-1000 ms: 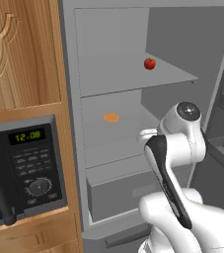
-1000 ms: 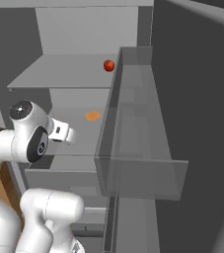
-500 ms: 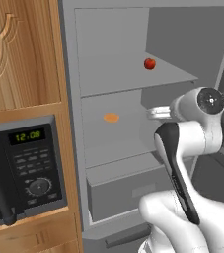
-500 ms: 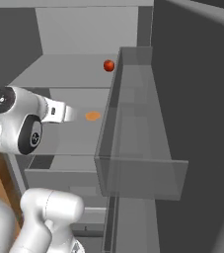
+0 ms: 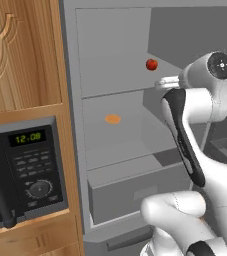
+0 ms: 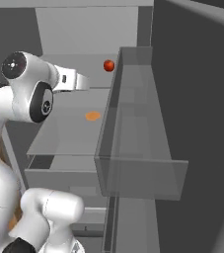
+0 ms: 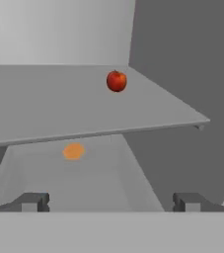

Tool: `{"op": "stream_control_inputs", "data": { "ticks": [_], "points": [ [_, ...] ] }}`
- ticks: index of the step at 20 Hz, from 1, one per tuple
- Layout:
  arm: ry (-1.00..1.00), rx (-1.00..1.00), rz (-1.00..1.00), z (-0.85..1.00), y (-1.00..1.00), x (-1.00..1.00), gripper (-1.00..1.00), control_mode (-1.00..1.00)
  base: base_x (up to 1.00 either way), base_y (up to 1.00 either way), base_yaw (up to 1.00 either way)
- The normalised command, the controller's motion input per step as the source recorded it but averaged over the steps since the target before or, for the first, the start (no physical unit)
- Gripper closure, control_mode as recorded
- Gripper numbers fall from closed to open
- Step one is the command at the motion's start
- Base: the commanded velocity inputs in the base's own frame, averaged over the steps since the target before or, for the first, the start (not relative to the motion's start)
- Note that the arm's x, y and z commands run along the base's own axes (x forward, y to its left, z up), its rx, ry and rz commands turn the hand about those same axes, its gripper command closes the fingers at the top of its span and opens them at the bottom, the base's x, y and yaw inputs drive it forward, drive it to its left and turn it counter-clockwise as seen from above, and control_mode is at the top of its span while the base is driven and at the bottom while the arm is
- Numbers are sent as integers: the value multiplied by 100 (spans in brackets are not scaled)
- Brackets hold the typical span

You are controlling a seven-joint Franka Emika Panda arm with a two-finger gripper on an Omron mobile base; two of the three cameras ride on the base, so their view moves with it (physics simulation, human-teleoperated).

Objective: Pick the tangerine and apple from the fridge and place them on the plate next to the blender to make a fruit smoothie.

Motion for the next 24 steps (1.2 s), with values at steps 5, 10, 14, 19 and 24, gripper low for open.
{"op": "stream_control_inputs", "data": {
  "ticks": [5,10,14,19,24],
  "points": [
    [36,0,0,10,-15,100,-100,-100,0,0,0],
    [22,2,-1,-4,-30,100,-100,-100,0,0,0],
    [1,3,-6,-39,-12,100,-100,-100,0,0,0],
    [0,0,-3,-34,0,100,-100,-100,0,0,0],
    [0,0,0,-15,0,92,-100,-100,0,0,0]
  ]
}}
